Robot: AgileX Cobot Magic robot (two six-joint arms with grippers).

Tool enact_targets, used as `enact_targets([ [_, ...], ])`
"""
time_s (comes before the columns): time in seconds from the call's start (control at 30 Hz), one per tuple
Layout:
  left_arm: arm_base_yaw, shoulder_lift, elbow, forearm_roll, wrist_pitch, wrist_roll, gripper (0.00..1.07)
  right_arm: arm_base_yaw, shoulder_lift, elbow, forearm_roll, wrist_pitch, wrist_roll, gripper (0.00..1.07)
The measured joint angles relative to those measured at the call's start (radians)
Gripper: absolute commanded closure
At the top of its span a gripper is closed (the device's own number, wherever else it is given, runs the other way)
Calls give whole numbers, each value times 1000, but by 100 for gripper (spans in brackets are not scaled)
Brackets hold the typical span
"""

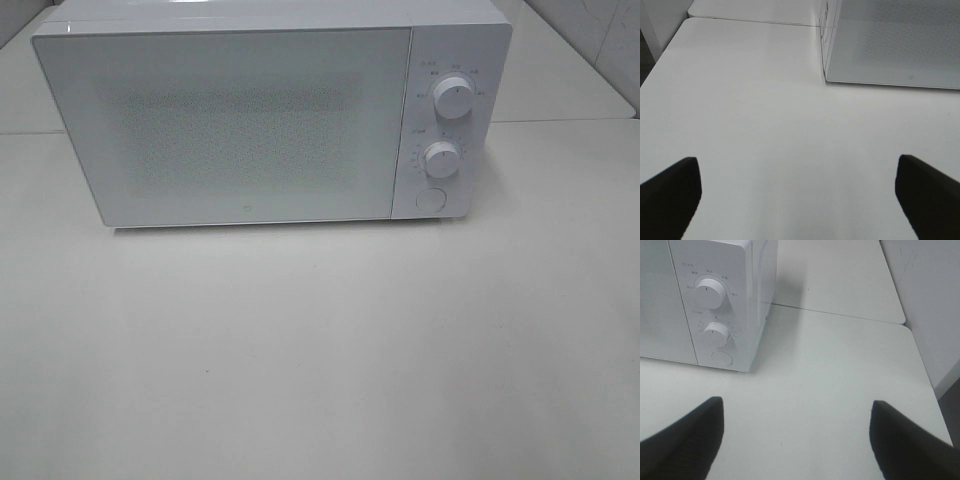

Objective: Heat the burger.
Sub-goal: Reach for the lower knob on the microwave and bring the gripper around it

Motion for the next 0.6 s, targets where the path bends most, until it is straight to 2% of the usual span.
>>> enact_targets([
  [0.6, 0, 0, 0, 0, 1, 0, 9, 0, 272, 0, 0, -263, 4, 31],
])
